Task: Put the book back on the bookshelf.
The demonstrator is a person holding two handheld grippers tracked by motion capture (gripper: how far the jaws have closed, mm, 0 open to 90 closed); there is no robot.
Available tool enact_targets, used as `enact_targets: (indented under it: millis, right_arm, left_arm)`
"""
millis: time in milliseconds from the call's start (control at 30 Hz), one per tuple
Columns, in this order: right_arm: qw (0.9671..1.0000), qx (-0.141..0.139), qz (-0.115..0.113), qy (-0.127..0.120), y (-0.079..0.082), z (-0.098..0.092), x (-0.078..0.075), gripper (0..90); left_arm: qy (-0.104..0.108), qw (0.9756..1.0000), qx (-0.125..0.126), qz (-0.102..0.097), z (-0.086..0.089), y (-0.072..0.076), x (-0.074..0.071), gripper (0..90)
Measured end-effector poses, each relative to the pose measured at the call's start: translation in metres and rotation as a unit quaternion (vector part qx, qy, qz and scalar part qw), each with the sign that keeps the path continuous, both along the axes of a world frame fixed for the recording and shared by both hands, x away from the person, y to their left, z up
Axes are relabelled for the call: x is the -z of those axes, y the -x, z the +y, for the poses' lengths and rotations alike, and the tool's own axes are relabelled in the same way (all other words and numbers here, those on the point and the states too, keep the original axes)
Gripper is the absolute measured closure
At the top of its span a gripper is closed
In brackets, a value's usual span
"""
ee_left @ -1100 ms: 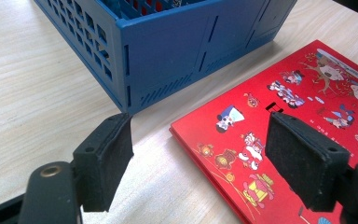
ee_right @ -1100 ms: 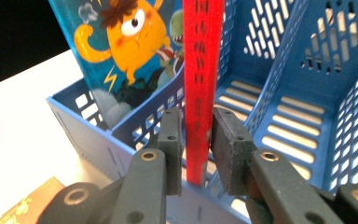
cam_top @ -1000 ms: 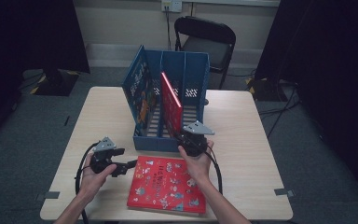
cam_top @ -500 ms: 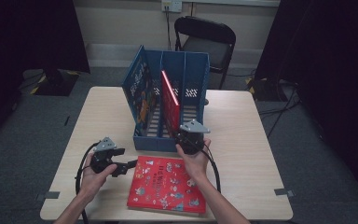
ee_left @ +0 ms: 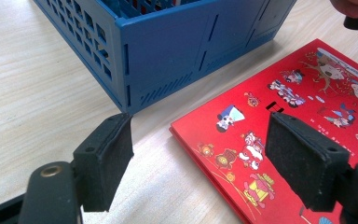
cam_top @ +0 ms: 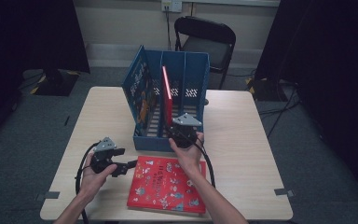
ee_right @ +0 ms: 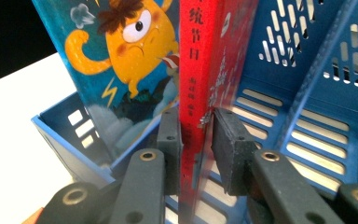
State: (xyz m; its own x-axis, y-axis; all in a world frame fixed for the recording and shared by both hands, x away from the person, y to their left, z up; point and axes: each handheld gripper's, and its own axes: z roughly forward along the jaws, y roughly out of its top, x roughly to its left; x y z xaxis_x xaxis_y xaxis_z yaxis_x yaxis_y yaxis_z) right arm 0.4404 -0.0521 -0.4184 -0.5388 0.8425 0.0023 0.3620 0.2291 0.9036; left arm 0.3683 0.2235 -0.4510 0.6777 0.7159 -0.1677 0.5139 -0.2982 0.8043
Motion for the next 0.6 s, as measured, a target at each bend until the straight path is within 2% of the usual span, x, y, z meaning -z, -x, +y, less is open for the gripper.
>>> enact_targets:
  millis: [200, 600]
  right_arm:
    - [1.0, 0.0, 0.0, 0.003, -0.005, 0.01, -0.004, 72.1]
    - [0.9999, 0.006, 0.01, 0.008, -0.021, 0.021, -0.002, 71.2]
  left_arm:
    - [-0.001, 1.0, 0.0, 0.0, 0.0, 0.0, 0.0, 23.0]
    - [-0.001, 1.0, 0.004, -0.003, 0.001, 0.0, 0.0, 23.0]
